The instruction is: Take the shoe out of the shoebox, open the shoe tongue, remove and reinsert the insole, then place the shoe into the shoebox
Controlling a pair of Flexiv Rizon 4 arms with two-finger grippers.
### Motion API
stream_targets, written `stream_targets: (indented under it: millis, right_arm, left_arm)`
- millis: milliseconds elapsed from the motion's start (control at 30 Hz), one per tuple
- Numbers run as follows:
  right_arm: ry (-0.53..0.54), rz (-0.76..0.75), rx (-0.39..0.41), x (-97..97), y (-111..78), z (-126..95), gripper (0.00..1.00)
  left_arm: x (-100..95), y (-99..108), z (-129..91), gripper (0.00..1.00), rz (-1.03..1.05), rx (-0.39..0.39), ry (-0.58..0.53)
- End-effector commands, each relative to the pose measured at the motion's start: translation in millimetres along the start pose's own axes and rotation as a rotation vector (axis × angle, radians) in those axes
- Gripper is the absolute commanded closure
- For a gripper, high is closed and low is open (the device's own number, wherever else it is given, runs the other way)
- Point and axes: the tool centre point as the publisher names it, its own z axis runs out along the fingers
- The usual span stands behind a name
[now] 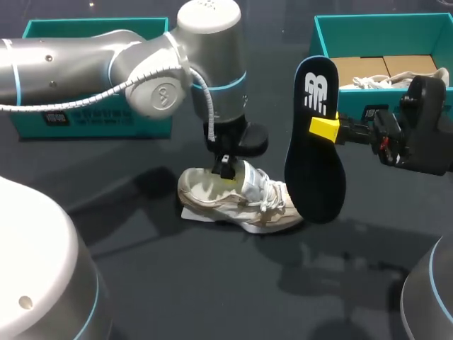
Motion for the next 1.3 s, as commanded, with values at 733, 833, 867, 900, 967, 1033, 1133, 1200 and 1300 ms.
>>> stream_targets:
  millis: [733, 833, 867, 900, 967, 1033, 1133, 1200, 1300]
  right_arm:
    - [-0.055, 0.0, -0.003, 10.8, -2.3, -7, 1.0]
    - [-0.055, 0.0, -0.003, 10.8, -2.3, -7, 1.0]
    - [-0.055, 0.0, -0.003, 10.8, -2.3, -7, 1.0]
    - [-0.055, 0.0, -0.003, 10.8, -2.3, -7, 1.0]
    - [-0.055, 0.0, -0.003, 10.8, -2.3, -7, 1.0]
    - [-0.055, 0.0, -0.003, 10.8, -2.3, -7, 1.0]
    - [-0.055, 0.0, -0.003, 10.8, -2.3, -7, 1.0]
    - [-0.055, 0.0, -0.003, 10.8, -2.3, -7, 1.0]
    - [-0.055, 0.0, -0.003, 10.8, -2.3, -7, 1.0]
  left_arm:
    - [2.9, -2, -46, 1.0, 0.779, -0.036, 0.061]
    - [4.9, 1, -48, 1.0, 0.913, -0.084, 0.066]
    - [4.9, 1, -48, 1.0, 0.913, -0.084, 0.066]
    - [4.9, 1, -48, 1.0, 0.913, -0.084, 0.066]
    - [4.9, 1, -48, 1.0, 0.913, -0.084, 0.066]
    - [4.9, 1, -48, 1.0, 0.913, -0.084, 0.066]
    - [4.9, 1, -48, 1.0, 0.913, -0.084, 0.066]
    - [4.4, -4, -47, 1.0, 0.972, -0.09, 0.045]
    - [7.9, -10, -44, 1.0, 1.057, -0.095, 0.02]
